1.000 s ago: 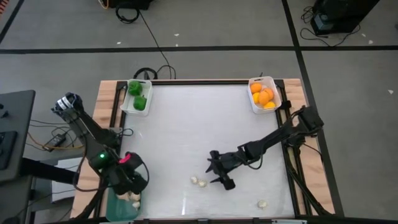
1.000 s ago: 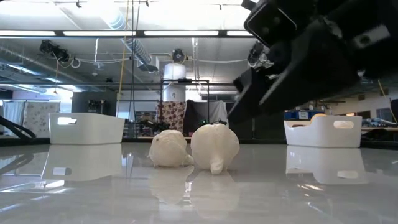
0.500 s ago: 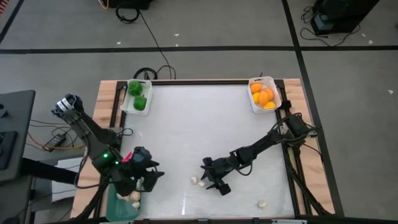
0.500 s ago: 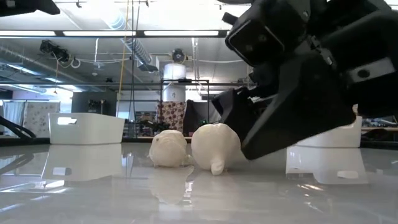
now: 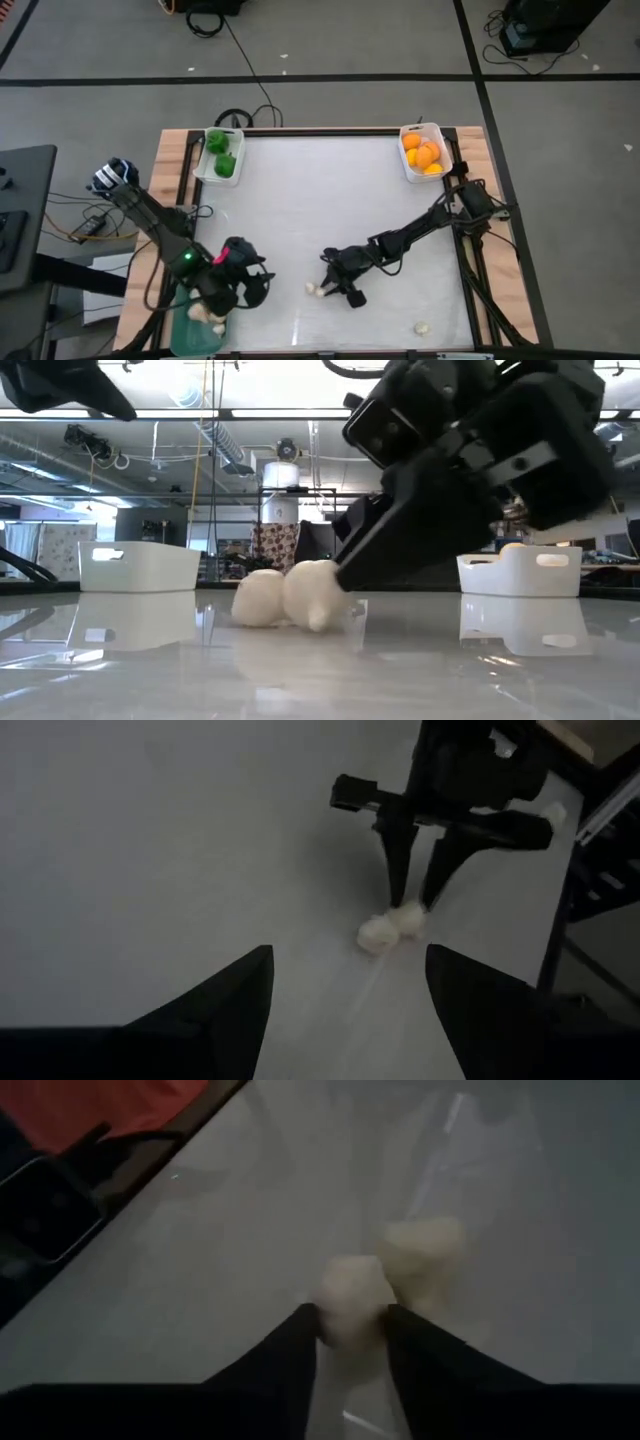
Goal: Sort produce into baskets
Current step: Put the white garlic into the green bin
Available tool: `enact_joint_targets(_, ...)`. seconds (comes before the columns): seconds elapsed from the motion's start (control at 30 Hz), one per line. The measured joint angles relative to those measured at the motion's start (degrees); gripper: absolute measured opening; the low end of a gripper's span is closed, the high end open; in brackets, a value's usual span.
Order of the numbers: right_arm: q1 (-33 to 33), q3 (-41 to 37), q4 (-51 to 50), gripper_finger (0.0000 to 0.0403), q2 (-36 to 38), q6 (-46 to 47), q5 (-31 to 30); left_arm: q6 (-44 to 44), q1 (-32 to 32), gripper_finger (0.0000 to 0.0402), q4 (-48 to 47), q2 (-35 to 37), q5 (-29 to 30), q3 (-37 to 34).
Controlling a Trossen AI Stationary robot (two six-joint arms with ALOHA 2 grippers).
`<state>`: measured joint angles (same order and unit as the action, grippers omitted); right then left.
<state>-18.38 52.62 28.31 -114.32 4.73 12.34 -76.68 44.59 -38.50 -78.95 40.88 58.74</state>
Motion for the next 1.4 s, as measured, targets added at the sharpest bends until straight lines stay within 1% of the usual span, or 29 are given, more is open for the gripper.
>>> enact_joint_targets(0.1, 0.92, 0.00, 0.31, 0.0086, 0.00, 2.29, -0.22, 0.02, -0.84, 0.0266, 0.54, -1.08, 0.01, 0.04)
enact_joint_targets(0.27, 2.23, -0.02, 0.24, 0.0013, 0.00, 4.13, -0.24, 0.00, -1.94, 0.0266, 0.51, -1.38, -1.56, 0.02)
enact_joint_targets(0.43, 3.56, -0.07, 2.87, 0.0011, 0.22, 8.14, -0.72, 0.00, -2.23, 0.0266, 0.61, -1.43, -1.79, 0.02)
enact_joint_targets(0.53, 4.24, -0.04, 5.39, 0.0006, 1.55, 9.97, -0.96, 0.32, -2.22, 0.0266, 1.04, -1.43, -2.00, 0.02)
enact_joint_targets(0.6, 4.64, -0.04, 6.13, 0.0010, 2.79, 11.66, -1.79, 1.60, -2.22, 0.0266, 1.58, -1.43, -2.16, 0.02)
enact_joint_targets(0.7, 5.20, -0.04, 5.40, 0.0039, 4.26, 14.34, -2.15, 3.47, -2.22, 0.0266, 1.88, -1.43, -2.16, 0.02)
enact_joint_targets(0.8, 5.22, -0.04, 3.33, 0.0089, 4.48, 12.36, -1.73, 8.53, -2.22, 0.0266, 3.30, -1.66, -3.26, 0.02)
enact_joint_targets(0.87, 4.25, -0.02, 2.52, 0.0130, 3.56, 8.68, -1.75, 13.44, -2.22, 0.0266, 4.56, -2.67, -5.69, 0.07)
enact_joint_targets(0.93, 3.38, 0.21, 2.09, 0.0174, 1.95, 5.54, -2.60, 16.45, -2.30, 0.0266, 5.40, -4.44, -8.98, 0.07)
enact_joint_targets(1.07, 3.01, 4.67, 0.82, 0.0252, -2.37, 2.83, -3.59, 16.37, -2.58, 0.0266, 6.67, -8.19, -14.62, 0.07)
enact_joint_targets(1.13, 3.26, 7.52, -0.10, 0.0280, -4.37, 2.99, -3.94, 16.04, -2.64, 0.0266, 7.88, -9.58, -16.05, 0.07)
enact_joint_targets(1.2, 3.59, 9.70, -0.19, 0.0297, -6.30, 4.47, -4.17, 14.89, -2.64, 0.0266, 8.20, -10.54, -16.10, 0.07)
enact_joint_targets(1.27, 3.91, 11.80, -0.22, 0.0304, -8.01, 5.54, -4.05, 14.35, -2.64, 0.0266, 8.78, -11.35, -16.10, 0.07)
enact_joint_targets(1.4, 4.05, 15.03, -1.72, 0.0295, -10.80, 3.59, -0.81, 12.96, -2.88, 0.0266, 8.68, -12.43, -16.68, 0.07)
